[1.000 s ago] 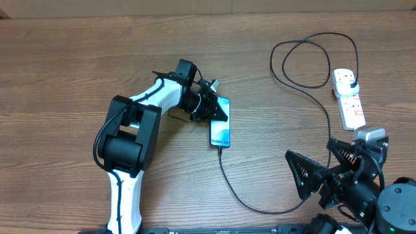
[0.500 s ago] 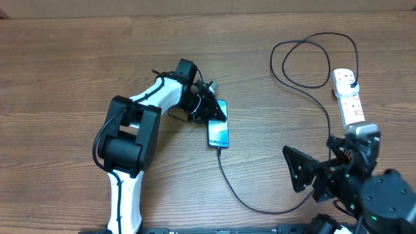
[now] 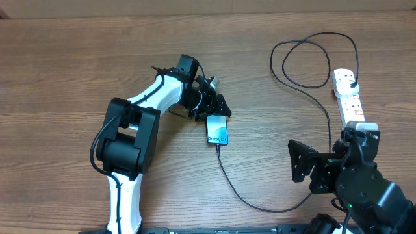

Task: Plug charger to phone and switch on socket
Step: 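Lower the phone with the left gripper and lay it flat on the table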

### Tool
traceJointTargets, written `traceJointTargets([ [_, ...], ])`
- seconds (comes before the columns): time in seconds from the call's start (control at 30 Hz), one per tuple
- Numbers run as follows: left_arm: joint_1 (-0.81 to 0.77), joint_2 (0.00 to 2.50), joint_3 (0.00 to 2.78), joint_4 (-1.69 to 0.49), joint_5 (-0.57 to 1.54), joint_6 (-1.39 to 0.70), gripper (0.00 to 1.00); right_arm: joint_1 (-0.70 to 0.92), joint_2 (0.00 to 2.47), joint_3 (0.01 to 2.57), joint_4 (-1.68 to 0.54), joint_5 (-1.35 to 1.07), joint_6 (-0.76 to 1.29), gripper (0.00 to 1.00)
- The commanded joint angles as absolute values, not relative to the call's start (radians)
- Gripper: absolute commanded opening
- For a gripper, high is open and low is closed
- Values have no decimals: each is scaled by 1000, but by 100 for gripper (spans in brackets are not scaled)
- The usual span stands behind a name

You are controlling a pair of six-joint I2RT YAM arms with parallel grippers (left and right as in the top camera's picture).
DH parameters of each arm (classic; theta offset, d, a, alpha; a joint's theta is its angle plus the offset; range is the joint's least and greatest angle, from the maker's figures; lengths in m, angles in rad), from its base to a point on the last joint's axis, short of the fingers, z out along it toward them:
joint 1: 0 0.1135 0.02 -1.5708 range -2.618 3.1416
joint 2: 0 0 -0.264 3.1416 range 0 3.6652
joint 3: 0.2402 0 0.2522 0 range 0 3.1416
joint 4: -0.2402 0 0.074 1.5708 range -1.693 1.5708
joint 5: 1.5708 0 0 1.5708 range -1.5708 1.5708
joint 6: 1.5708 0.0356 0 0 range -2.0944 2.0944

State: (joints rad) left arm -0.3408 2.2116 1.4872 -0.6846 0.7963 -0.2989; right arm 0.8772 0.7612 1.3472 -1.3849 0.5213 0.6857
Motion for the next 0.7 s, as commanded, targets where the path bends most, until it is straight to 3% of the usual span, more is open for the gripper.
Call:
traceJointTargets([
  [0.0, -337, 2252, 1468, -706, 554, -315, 63, 874, 757, 1348, -1380, 549, 709, 100],
  [0.33, -385, 2253, 1468, -776, 406, -315, 65, 874, 757, 1348, -1364, 550, 711, 100],
  [0.67, -387, 2253, 1468, -707, 453, -287, 69, 874, 757, 1348, -1364, 550, 711, 100],
])
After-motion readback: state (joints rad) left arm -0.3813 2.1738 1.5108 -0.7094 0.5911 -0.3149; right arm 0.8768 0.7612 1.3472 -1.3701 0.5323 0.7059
